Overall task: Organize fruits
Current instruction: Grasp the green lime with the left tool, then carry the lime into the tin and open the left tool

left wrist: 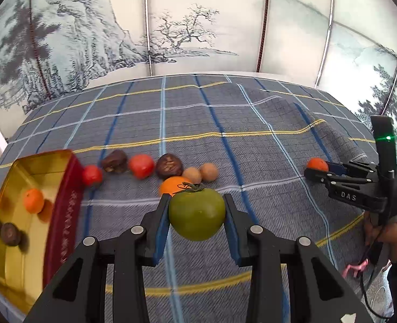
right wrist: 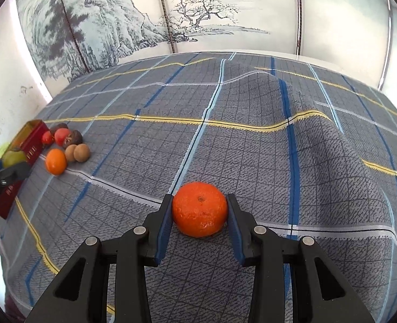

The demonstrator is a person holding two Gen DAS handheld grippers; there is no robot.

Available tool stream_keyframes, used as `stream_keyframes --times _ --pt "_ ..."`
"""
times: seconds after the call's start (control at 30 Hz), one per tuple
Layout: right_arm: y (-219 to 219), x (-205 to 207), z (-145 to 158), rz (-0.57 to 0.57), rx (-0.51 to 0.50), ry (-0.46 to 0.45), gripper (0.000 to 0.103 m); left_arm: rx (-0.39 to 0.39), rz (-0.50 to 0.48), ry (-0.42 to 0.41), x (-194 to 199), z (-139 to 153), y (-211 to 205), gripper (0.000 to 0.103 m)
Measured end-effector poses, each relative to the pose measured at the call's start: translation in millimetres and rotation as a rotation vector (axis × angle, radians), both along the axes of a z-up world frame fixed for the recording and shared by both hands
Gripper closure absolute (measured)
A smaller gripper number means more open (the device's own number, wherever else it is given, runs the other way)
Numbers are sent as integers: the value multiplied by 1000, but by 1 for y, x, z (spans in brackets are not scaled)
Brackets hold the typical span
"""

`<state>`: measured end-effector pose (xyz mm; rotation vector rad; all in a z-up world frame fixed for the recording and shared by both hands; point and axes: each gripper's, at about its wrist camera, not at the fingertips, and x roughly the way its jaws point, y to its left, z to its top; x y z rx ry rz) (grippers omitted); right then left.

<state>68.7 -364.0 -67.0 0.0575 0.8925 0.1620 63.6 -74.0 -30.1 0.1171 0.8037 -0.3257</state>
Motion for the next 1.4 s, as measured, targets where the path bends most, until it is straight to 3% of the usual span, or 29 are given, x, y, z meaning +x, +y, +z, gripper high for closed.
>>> stream_keyframes --times 0.37,0.83,1.4 --pt "6 -2 0 1 -73 -1 64 -39 87 -12 -22 11 46 69" --pt "8 -3 0 3 -112 -1 64 2 208 -41 -24 15 106 69" --pt "6 -4 1 4 -111 -1 64 -6 395 96 13 -3 219 69"
